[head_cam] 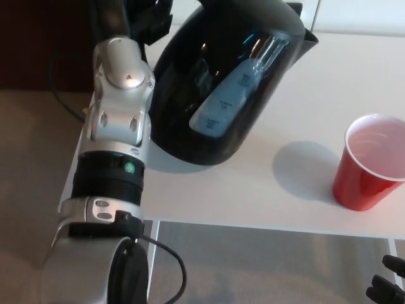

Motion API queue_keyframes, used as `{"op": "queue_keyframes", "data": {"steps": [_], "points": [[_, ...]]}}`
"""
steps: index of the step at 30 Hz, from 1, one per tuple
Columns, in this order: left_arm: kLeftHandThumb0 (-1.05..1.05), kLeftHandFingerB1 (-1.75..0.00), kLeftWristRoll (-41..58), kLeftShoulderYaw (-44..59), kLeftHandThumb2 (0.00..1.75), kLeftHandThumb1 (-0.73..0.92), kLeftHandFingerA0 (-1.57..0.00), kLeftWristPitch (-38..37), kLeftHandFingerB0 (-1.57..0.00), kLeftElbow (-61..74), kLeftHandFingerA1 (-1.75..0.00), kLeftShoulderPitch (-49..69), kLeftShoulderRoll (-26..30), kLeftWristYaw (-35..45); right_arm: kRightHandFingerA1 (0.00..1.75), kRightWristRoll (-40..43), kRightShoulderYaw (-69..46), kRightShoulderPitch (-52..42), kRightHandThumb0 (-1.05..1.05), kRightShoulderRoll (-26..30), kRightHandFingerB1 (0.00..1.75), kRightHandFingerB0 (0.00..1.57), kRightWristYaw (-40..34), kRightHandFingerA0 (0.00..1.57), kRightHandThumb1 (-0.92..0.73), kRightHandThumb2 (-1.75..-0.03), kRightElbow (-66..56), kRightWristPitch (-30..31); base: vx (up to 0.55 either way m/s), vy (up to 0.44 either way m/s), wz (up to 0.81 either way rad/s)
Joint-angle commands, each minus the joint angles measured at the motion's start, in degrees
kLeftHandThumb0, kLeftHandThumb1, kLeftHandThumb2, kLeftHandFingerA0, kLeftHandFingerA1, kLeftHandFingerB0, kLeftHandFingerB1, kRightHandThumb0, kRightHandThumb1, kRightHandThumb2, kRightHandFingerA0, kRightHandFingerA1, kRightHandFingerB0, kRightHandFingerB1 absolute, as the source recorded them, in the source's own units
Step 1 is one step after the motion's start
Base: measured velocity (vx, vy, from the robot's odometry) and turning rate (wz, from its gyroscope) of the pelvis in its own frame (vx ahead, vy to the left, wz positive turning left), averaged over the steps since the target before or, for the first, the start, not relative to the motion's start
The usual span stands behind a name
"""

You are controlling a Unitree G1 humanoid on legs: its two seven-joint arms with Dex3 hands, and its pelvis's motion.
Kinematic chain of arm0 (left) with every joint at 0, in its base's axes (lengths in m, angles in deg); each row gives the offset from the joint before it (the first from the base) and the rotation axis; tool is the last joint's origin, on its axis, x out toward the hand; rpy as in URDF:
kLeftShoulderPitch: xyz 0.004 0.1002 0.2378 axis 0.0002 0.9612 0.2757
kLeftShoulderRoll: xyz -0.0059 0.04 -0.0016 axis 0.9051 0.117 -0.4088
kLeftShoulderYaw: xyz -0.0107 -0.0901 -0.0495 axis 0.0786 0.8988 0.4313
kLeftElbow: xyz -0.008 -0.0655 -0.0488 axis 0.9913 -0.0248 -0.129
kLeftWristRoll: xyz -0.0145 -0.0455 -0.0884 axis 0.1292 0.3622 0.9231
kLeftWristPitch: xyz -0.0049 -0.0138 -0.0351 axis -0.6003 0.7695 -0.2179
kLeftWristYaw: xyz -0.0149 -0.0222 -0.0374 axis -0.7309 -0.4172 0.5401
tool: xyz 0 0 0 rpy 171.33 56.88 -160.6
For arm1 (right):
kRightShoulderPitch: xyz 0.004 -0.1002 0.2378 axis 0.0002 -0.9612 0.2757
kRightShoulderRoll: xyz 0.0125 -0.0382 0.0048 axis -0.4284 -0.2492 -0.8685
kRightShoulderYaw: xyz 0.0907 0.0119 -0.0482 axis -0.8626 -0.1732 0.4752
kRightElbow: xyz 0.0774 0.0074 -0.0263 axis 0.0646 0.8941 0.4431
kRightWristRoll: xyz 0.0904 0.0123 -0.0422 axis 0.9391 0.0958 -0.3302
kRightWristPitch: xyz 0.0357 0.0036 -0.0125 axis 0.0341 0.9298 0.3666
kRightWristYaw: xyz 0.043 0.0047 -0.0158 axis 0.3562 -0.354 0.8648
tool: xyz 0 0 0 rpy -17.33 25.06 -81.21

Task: The robot walk towards a table in front and uses its left hand to pick up the pot from the base and pour water to the cup on the right hand side

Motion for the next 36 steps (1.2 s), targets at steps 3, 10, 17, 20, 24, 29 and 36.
{"op": "queue_keyframes", "data": {"steps": [3, 10, 17, 20, 24, 29, 36], "points": [[-0.17, -1.0, 5.12, -2.32, 0.65, 0.85, -1.01, -1.31, -0.68, 1.14, -1.35, 2.24, 1.45, 1.41, 0.55, 0.05, -0.43, 0.08, -0.22, 0.13, 0.43, 0.35, -0.78, 0.52, -0.53, -0.61, -0.01, 0.37, 0.0, 0.0, 0.0], [-0.17, -0.99, 5.36, -4.78, 0.65, 0.84, -0.99, -2.29, -0.69, -0.41, -1.36, 3.81, 2.83, -0.1, 0.57, 0.19, -0.56, 0.08, -0.14, 0.02, 0.41, 0.38, -0.62, 0.57, -0.54, -0.55, -0.16, -0.11, 0.0, 0.0, 0.0], [-0.17, -0.88, 6.34, -5.88, 0.64, 0.82, -0.95, -1.65, -0.79, -0.5, -1.28, 3.8, 3.45, 0.24, 0.56, 0.08, -0.37, 0.17, -0.14, 0.05, 0.41, 0.37, -0.44, 0.57, -0.55, -0.55, -0.28, -0.07, 0.0, 0.0, 0.0], [-0.17, -0.52, 7.44, -6.54, 0.64, 0.81, -1.04, -1.61, -0.78, 0.14, -0.96, 4.56, 4.29, 3.34, 0.56, 0.3, -0.56, 0.35, -0.14, 0.06, 0.41, 0.37, -0.38, 0.56, -0.55, -0.55, -0.21, 0.33, 0.0, 0.0, 0.0], [-0.31, -0.47, 11.11, -9.0, 0.95, 0.43, 0.0, 7.06, 0.0, 5.38, -0.47, 5.98, 7.19, 15.7, 0.57, 0.06, -0.39, 0.14, -0.12, -0.1, 0.41, 0.38, -0.55, 0.59, -0.55, -0.56, -0.32, -0.26, 0.0, 0.0, 0.0], [-0.57, -0.18, 12.73, -10.56, 0.72, 0.38, 0.0, 11.85, -0.05, 7.49, -0.1, 5.95, 9.59, 21.9, 0.6, 0.46, -0.74, 0.21, -0.13, -0.2, 0.42, 0.36, -0.57, 0.57, -0.56, -0.57, -0.25, -0.03, 0.0, 0.0, 0.0], [-0.63, 0.0, 12.69, -14.85, 0.72, 0.4, 0.0, 16.11, 0.0, 7.9, 0.0, 5.02, 15.87, 31.57, 0.57, 0.07, -0.4, 0.98, -0.13, 0.12, 0.41, 0.38, -0.73, 0.58, -0.53, -0.55, -0.09, 0.44, 0.0, 0.0, 0.0]]}}
